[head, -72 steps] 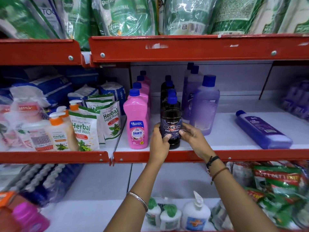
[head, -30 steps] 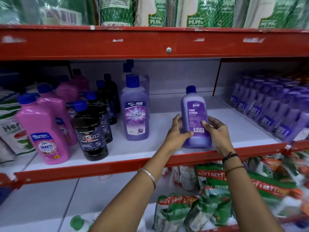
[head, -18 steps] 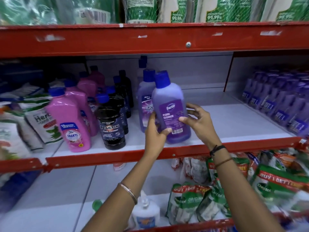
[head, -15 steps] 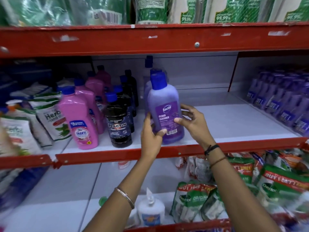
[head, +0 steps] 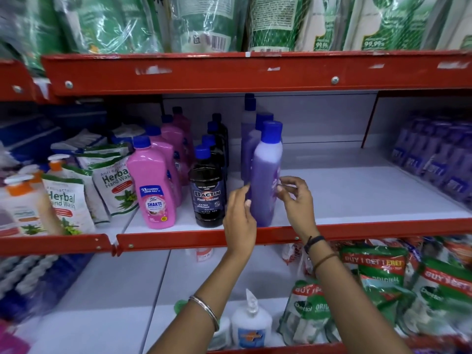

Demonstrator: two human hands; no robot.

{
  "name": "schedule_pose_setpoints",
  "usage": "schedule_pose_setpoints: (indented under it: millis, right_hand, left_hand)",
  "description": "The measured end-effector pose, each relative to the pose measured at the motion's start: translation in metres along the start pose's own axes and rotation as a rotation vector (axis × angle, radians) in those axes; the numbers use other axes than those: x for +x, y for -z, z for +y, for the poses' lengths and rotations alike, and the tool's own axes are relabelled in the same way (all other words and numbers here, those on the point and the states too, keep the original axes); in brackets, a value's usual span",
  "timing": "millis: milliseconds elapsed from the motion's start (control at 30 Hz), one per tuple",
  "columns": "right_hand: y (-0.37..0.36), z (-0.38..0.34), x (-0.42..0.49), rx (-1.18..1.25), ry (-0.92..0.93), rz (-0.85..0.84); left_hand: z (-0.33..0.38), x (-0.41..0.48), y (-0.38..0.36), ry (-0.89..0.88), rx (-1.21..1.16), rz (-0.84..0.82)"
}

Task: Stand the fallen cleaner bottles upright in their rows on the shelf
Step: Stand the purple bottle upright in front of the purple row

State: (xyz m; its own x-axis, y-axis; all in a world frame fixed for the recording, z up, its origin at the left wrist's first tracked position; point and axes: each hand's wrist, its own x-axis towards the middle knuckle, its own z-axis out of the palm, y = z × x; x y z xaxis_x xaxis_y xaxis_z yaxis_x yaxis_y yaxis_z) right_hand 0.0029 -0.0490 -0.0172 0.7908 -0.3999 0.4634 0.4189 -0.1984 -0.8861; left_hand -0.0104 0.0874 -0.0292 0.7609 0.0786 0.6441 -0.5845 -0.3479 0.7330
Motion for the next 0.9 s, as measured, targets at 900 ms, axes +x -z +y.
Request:
schedule_pose_setpoints:
  millis: [900]
  right_hand:
    - [0.023, -0.013, -0.001, 0.273, -0.33, -0.089]
  left_hand:
    - [0.001, 0.019, 0.009, 0.318, -0.374, -0.169]
